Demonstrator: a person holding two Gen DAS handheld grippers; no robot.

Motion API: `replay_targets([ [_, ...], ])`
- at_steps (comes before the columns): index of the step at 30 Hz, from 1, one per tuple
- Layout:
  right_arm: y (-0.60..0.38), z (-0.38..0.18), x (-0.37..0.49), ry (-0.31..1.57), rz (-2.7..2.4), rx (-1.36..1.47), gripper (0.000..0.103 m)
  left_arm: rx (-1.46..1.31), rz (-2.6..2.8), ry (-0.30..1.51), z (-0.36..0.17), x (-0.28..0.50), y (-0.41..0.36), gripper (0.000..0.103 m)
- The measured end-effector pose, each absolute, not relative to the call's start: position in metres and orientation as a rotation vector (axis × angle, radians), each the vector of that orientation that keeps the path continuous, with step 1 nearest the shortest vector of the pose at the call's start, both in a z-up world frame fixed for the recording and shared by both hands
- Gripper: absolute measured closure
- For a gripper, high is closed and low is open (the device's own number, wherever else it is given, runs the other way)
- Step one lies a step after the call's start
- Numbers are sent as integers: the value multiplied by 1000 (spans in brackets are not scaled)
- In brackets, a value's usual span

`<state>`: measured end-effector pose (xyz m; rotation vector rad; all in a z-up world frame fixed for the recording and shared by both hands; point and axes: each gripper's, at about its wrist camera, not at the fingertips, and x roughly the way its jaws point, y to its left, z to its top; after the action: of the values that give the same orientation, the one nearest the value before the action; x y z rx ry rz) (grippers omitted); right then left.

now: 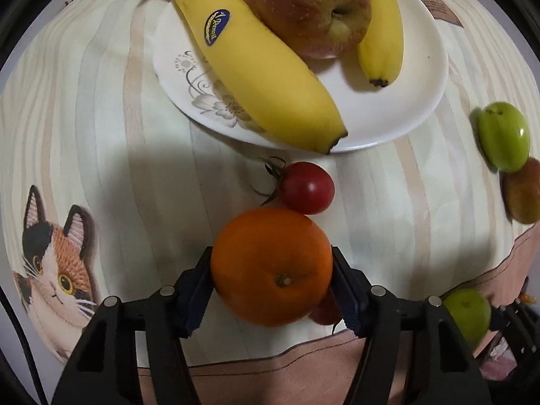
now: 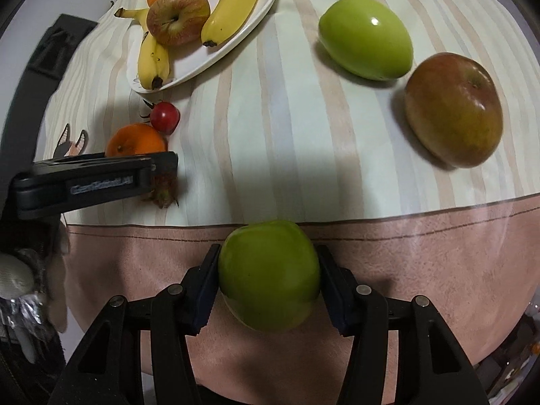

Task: Organize fruits
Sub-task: 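Grasp the loose orange with the left tool while the right tool grasps a green apple, then carry the orange and green apple over the white plate with both tools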

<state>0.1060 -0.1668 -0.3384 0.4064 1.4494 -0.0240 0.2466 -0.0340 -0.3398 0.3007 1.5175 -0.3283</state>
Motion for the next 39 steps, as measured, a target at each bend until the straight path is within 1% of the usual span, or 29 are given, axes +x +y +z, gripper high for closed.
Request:
replay_targets([
  [6,-160,-336,112,1462,0,390,46,245,-295,1500,-324,238,-16,42],
  [9,-159,-333,121,1478,17,389,46,234,-272,1492,-311,216,2,42],
  [12,-165,-335,119,1497,33,387,46,239,-268,1507,-308,196,15,42],
  [14,-167,-338,119,1504,33,382,46,250,-260,1529,-315,189,22,42],
  [21,-163,-357,124,1530,28,363,46,262,-235,1550,-347,196,25,40],
  [29,-149,-370,134,1547,14,353,45,257,-232,1564,-355,223,19,41],
  [35,-145,-373,133,1547,6,355,46,243,-210,1532,-341,220,19,42],
  [39,-147,-358,127,1517,21,364,46,229,-213,1486,-319,215,17,42],
])
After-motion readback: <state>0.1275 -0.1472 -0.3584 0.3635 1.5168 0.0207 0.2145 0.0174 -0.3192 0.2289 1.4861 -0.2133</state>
